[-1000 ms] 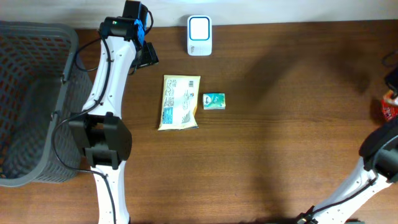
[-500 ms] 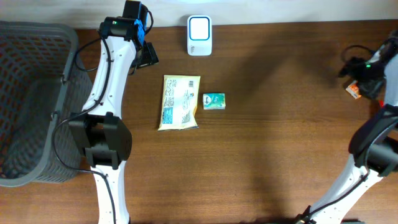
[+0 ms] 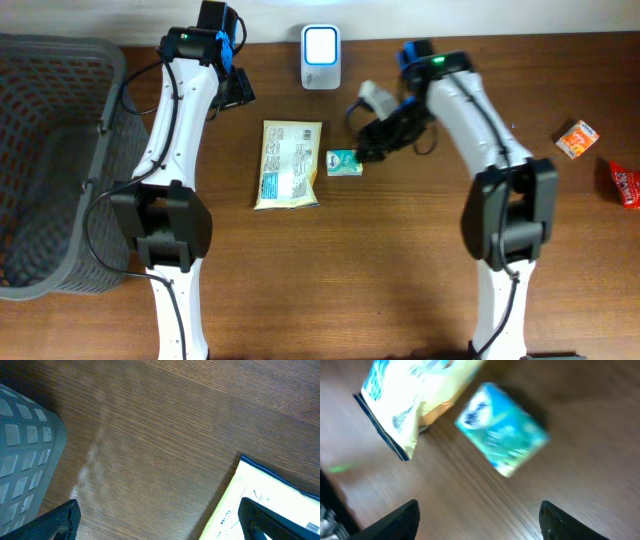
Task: Scan the item barcode
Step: 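Reach the right gripper to the green tissue pack and grasp it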
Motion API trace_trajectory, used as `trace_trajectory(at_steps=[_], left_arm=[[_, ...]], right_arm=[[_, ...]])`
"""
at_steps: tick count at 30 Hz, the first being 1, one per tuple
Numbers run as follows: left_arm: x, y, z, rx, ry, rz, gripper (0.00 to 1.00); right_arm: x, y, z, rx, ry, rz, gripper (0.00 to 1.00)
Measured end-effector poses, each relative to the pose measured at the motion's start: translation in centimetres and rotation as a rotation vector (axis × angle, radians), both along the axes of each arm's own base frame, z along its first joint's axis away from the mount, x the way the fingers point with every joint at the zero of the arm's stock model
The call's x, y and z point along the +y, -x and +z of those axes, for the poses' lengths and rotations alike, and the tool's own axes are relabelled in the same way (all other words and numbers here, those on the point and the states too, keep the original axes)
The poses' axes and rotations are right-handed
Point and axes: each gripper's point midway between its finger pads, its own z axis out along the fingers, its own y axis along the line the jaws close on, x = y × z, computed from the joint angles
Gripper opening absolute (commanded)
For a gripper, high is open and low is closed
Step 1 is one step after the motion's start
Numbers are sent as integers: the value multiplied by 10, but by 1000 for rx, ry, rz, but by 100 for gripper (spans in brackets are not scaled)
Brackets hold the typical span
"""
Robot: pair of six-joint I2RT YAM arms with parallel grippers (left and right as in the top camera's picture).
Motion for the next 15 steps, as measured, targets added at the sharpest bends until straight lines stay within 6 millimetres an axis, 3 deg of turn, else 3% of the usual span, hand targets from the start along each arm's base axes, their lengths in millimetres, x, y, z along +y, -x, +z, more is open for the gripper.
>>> trace_trajectory(at_steps=[5,8,11,15], left_arm=[[0,0,0,0,0,0,99],[0,0,0,0,0,0,99],[0,0,0,0,0,0,99],[0,0,0,0,0,0,99]], right_arm=[[38,19,-24,-139,336,224,75],[52,24,-30,-213,448,300,67],[56,14,-51,-287,488,300,46],[44,-7,-72,-378,575,202,43]])
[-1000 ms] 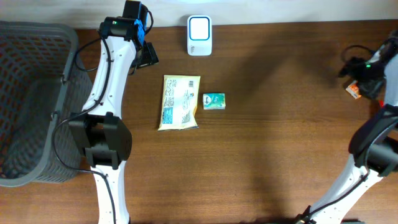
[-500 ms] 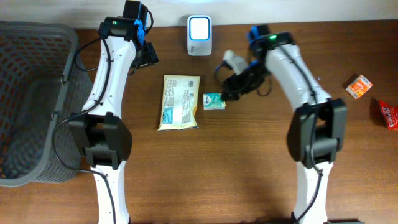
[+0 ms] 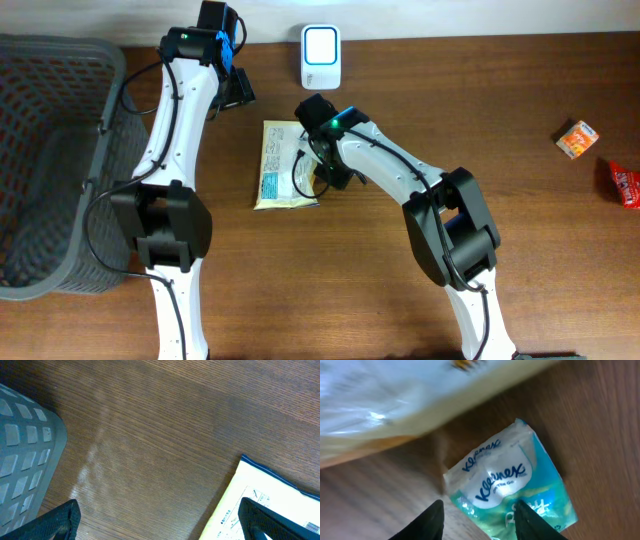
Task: Scan the item barcode
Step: 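Reach the right gripper to the green tissue pack and grasp it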
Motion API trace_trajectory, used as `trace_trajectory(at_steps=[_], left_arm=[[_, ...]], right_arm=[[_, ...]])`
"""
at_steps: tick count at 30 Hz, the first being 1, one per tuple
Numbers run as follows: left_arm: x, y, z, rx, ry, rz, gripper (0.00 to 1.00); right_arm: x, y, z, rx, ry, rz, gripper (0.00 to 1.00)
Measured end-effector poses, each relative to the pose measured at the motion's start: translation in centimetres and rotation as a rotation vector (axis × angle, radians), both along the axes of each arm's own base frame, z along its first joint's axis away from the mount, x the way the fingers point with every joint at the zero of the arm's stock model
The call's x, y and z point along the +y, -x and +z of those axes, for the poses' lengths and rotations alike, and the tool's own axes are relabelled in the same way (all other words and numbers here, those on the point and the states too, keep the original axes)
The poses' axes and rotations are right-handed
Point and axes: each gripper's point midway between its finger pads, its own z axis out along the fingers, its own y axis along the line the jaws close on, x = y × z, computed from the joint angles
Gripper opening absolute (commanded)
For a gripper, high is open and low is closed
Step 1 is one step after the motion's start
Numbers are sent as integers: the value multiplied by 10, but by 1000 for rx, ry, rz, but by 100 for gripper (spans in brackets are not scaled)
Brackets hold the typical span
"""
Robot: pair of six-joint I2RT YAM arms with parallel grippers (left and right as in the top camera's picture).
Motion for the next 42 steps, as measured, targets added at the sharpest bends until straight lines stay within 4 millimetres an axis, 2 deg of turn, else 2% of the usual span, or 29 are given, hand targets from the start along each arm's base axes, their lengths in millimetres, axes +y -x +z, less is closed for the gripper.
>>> trace_trajectory(at_steps=[2,4,5,9,10,15,16,17,18,23,25,28,29,31,34,36,38,39,40,42], left_arm=[[0,0,0,0,0,0,99],[0,0,0,0,0,0,99],[0,0,0,0,0,0,99],[0,0,0,0,0,0,99],[0,0,0,0,0,0,99],[0,0,0,0,0,0,99],[0,0,0,0,0,0,99],[0,0,0,0,0,0,99],[0,0,0,0,0,0,99],[0,0,0,-1,0,0,99],[0,0,0,1,0,0,99],[0,0,0,0,0,0,99],[0,0,0,0,0,0,99],[0,0,0,0,0,0,99],[0,0,0,0,0,0,99],[0,0,0,-1,0,0,99],[0,0,0,0,0,0,99],[0,0,0,-1,0,0,99],[0,0,0,0,0,0,99],[0,0,0,0,0,0,99]], right_arm=[[-3,-9,2,-50,17,-33,38],[-6,-13,3,-73,27,-52,25],[-6,-14,4,-76,28,-59,22],[-9,-15,4,-85,30,-86,22],[-10,-16,4,-86,28,-98,31],[-33,-23,0,-78,23,-168,32],[-37,-24,-2,-72,19,-176,24],[-39,-25,-4,-73,14,-181,11],[-40,-26,-4,-78,12,-186,4],[-42,-25,1,-82,-25,-315,4],[-37,-16,11,7,-87,-375,4],[-20,-24,53,118,-314,-426,4],[-15,-32,73,163,-456,-445,4],[-20,-39,96,292,-717,-491,4],[-38,-40,110,422,-946,-547,4],[-56,-32,98,530,-1065,-618,4],[-63,-29,81,573,-1113,-675,4],[-68,-25,67,606,-1124,-724,6],[-73,-26,57,605,-1145,-752,12],[-88,-22,38,622,-1157,-829,14]])
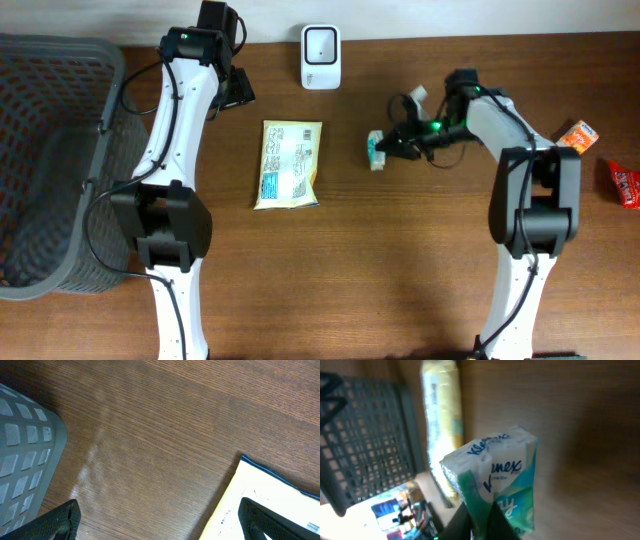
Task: Scan the item barcode
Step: 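Reach the right gripper to the green tissue pack and grasp it, then lift the green tissue pack to the barcode scanner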
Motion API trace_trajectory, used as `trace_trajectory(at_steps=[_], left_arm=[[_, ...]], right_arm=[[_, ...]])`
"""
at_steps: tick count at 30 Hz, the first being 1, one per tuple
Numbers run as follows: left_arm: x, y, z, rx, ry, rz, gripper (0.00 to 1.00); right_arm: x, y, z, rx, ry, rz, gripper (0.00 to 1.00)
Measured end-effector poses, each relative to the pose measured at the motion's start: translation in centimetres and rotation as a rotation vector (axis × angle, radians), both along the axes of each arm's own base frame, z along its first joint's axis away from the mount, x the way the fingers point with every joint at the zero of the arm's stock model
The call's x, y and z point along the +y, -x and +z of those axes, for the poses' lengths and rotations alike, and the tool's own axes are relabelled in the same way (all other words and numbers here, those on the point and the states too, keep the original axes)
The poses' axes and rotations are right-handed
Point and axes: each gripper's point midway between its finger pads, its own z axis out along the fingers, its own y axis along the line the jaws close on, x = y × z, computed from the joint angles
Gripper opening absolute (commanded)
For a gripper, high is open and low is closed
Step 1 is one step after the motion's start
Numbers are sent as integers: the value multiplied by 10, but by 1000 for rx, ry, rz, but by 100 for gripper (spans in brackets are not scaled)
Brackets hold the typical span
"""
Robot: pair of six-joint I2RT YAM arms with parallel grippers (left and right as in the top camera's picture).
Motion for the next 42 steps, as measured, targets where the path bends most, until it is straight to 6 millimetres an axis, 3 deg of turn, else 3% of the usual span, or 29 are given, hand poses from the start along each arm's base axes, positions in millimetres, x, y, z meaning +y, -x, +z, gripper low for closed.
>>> trace_trajectory(at_steps=[3,8,11,12,14,21,22,29,30,33,34,39,41,42], left_arm=[[0,0,0,0,0,0,99],[0,0,0,0,0,0,99],[0,0,0,1,0,0,99],[0,0,0,-2,0,0,99],[0,0,0,-1,0,0,99],[0,0,0,-1,0,0,99],[0,0,0,-1,0,0,99],[0,0,0,-1,0,0,99],[0,0,0,0,0,0,99],[0,0,0,-1,0,0,99],[0,0,0,-1,0,0,99],[0,0,0,-1,0,0,99],[0,0,0,-1,0,0,99],[0,0,0,-1,0,0,99]], right_arm=[[-36,4,-19,72,61,-85,14],[-101,23,-44,226,273,-185,27],[-130,27,-26,269,356,-193,38],[-131,27,-17,266,367,-176,52],[-125,22,-6,214,384,-123,59],[-64,19,-11,93,450,69,57],[-59,19,-11,85,454,82,52],[-63,16,-25,74,509,70,51],[-64,17,-30,77,516,67,47],[-63,22,-44,89,510,58,13],[-62,22,-45,94,502,53,8],[-42,24,-30,107,351,45,4],[-20,22,-8,83,171,53,4],[-4,20,12,55,27,63,4]])
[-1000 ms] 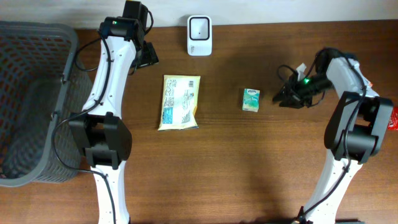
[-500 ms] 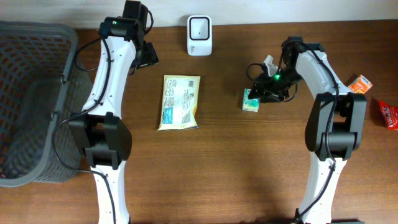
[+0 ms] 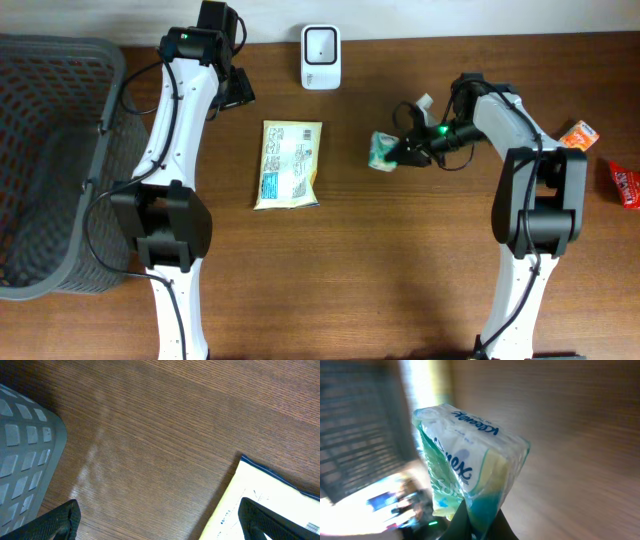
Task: Scan the item barcode
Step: 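Lift the green tissue pack to the barcode scanner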
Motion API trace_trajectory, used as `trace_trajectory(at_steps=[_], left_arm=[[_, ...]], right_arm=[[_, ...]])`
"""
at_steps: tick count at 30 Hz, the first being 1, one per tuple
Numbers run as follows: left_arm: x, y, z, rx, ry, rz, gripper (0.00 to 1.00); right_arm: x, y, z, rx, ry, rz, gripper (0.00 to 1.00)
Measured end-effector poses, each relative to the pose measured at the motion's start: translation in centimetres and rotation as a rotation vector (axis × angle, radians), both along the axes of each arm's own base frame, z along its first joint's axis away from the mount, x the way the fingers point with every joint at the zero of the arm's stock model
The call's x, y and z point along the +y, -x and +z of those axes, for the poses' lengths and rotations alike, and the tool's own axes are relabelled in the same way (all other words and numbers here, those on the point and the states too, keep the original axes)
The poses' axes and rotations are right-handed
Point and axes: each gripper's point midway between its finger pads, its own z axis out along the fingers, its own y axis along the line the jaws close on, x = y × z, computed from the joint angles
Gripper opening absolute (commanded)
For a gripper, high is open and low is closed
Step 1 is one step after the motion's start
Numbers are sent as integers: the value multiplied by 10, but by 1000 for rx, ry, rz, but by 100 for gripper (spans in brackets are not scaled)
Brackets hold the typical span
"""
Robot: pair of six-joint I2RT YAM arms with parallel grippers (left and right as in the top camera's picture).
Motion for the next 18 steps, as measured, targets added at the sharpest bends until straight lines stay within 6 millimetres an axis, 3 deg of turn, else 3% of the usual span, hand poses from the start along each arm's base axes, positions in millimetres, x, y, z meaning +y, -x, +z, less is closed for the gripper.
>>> trace_trajectory(at_steps=[2,5,11,18], left_arm=[[0,0,0,0,0,0,99],[0,0,0,0,0,0,99],[0,0,0,0,0,0,99],[0,0,0,0,0,0,99]], right_arm=[[21,0,36,-43,-237,12,4],[40,1,63,-113,-399,47,4],[85,22,72,-367,-470,247,4],[90,25,72,-483,-477,301,4]])
